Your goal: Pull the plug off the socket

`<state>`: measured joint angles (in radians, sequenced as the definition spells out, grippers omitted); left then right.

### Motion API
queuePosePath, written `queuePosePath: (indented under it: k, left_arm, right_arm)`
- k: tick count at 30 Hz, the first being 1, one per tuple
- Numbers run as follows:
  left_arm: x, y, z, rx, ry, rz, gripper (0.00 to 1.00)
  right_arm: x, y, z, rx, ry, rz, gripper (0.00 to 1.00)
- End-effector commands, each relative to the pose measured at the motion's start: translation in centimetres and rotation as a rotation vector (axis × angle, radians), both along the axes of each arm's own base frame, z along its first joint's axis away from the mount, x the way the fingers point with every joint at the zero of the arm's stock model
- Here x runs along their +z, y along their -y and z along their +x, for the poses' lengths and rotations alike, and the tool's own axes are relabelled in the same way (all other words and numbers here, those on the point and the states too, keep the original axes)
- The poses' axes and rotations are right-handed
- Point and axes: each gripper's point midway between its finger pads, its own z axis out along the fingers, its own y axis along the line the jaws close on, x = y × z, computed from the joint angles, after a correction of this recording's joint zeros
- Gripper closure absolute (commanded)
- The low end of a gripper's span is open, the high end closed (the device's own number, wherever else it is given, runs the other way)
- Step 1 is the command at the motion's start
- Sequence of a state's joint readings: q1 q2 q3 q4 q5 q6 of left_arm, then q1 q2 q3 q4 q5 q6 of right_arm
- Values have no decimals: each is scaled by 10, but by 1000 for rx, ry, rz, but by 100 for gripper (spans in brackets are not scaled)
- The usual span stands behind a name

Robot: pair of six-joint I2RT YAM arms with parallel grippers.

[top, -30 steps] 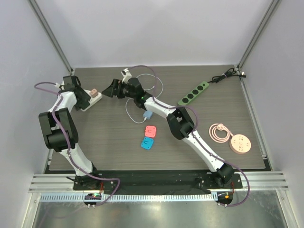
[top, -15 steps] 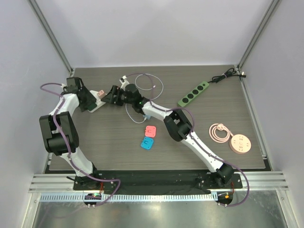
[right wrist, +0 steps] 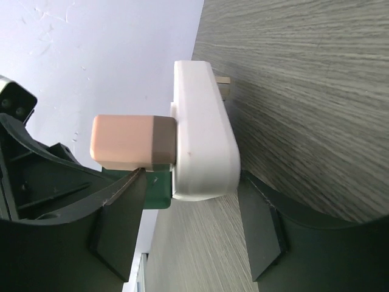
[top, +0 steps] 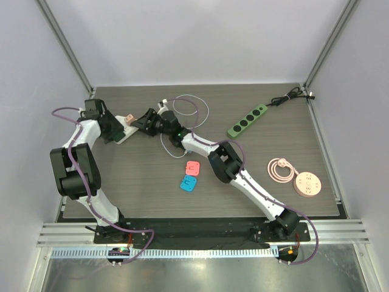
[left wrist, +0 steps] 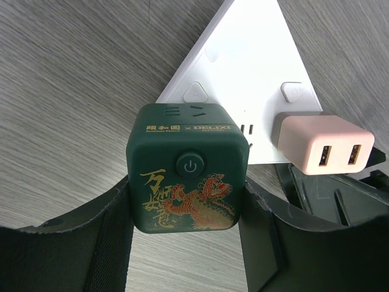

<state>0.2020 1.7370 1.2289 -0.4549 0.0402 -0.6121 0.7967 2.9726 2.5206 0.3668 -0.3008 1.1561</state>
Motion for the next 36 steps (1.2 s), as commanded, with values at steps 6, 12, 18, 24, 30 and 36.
queuePosePath:
  k: [6, 12, 18, 24, 30, 36]
  left_arm:
    - [56, 21, 11, -66, 144, -10, 100]
    - [64, 30, 12, -91, 167, -17, 100]
    - [59, 37, 12, -106, 164, -50, 100]
    - [57, 49, 16, -138, 176, -114, 100]
    - [59, 54, 19, -154, 190, -145, 100]
    - [61, 62, 18, -176, 195, -175, 100]
  right_arm:
    - [-32, 2, 8, -79, -59, -27, 35]
    - [-28, 0, 7, -80, -38, 1, 40]
    - [3, -6, 0, -51, 32, 124, 43]
    - [14, -5, -5, -41, 54, 192, 43]
    - [26, -6, -10, -24, 86, 238, 44]
    - [12, -5, -5, -50, 64, 179, 63]
